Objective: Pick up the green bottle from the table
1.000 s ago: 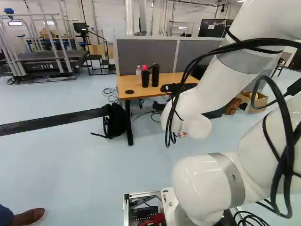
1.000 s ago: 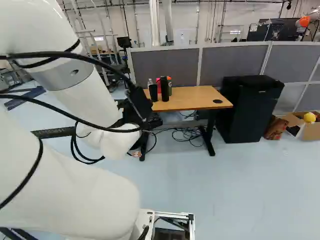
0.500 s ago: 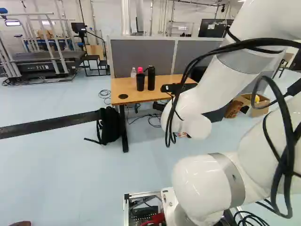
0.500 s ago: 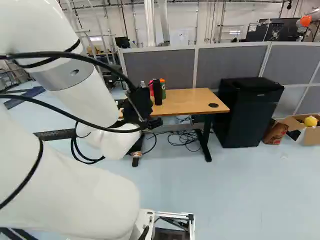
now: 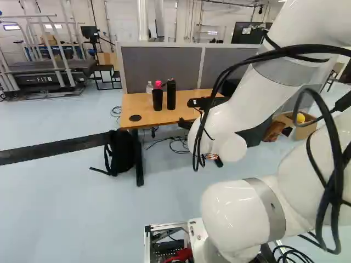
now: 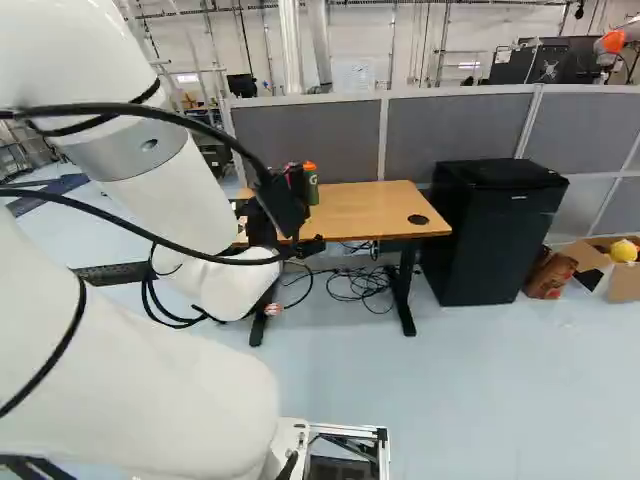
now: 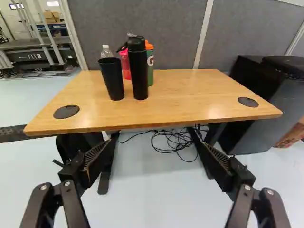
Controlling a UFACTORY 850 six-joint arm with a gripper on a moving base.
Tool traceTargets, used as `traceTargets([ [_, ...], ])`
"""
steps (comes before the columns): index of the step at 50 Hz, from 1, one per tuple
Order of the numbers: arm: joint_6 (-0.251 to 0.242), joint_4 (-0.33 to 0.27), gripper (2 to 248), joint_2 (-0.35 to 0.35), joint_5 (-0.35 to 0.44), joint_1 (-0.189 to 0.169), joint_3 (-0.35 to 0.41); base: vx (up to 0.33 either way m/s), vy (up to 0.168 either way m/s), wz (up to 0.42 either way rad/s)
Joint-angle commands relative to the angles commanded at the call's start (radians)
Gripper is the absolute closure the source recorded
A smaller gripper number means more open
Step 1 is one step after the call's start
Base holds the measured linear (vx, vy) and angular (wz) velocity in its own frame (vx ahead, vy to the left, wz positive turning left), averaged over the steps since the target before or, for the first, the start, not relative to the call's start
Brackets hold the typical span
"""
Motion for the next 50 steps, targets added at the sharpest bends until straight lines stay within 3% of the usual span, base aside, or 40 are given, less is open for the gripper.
traceTargets([
  [50, 0.0, 0.0, 3, 0.0, 0.0, 0.0, 0.0, 0.183, -0.11, 0.0],
])
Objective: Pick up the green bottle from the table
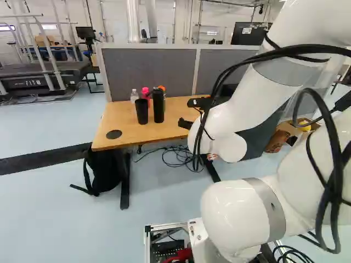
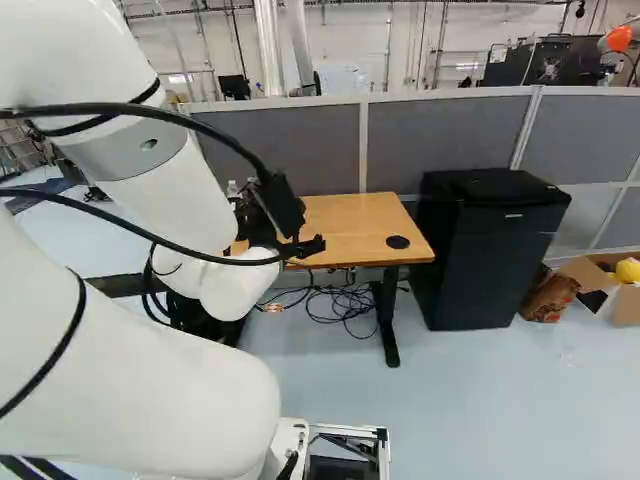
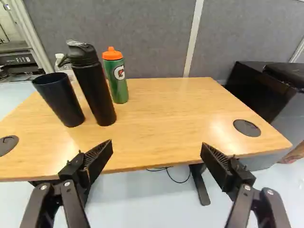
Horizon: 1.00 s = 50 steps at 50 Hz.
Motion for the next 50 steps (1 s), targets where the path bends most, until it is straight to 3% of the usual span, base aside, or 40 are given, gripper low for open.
traceTargets([
  [50, 0.0, 0.0, 3, -0.016, 0.0, -0.01, -0.014, 0.181, -0.094, -0.007],
])
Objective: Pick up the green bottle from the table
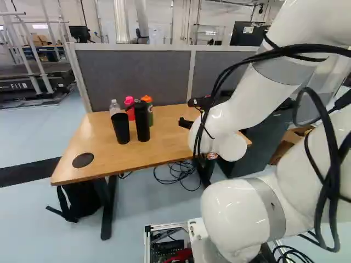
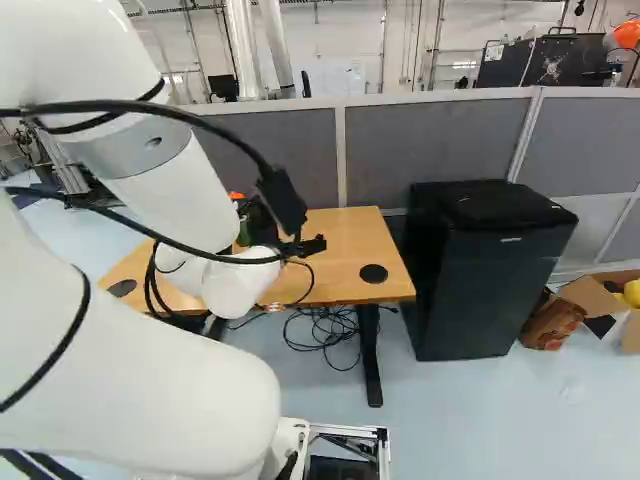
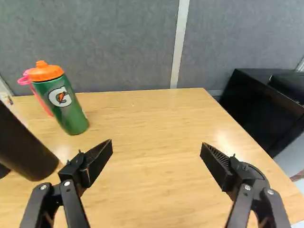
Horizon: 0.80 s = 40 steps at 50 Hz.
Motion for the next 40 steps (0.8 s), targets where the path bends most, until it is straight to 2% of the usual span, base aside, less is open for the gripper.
traceTargets([
  [17, 0.0, -0.004, 3, -0.018, 0.0, -0.002, -0.016, 0.001, -0.003, 0.0],
  [31, 0.0, -0.044, 3, -0.094, 0.0, -0.006, -0.083, 0.0, 0.0, 0.0],
  [40, 0.0, -0.074, 3, -0.144, 0.0, -0.02, -0.128, 0.0, 0.0, 0.0],
])
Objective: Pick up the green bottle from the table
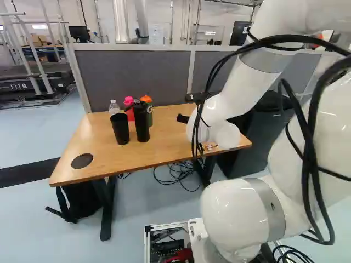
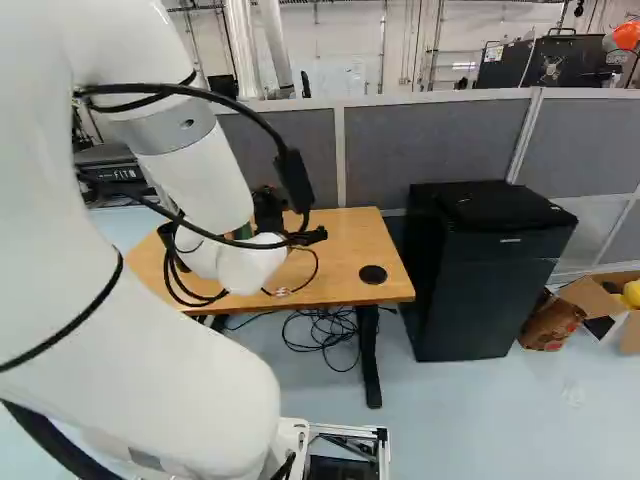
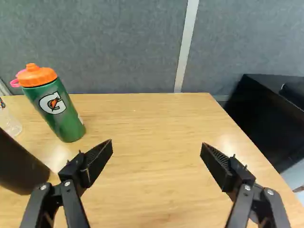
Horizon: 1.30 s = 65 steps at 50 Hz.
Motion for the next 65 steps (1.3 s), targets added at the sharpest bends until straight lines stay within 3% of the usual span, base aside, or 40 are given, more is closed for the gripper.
traceTargets([
  [15, 0.0, -0.057, 3, -0.075, -0.004, -0.031, -0.073, 0.0, 0.0, 0.0],
  [22, 0.0, -0.11, 3, -0.109, -0.02, -0.045, -0.107, 0.0, 0.0, 0.0],
  [65, 0.0, -0.665, 3, -0.319, -0.149, -0.043, -0.335, 0.0, 0.0, 0.0],
])
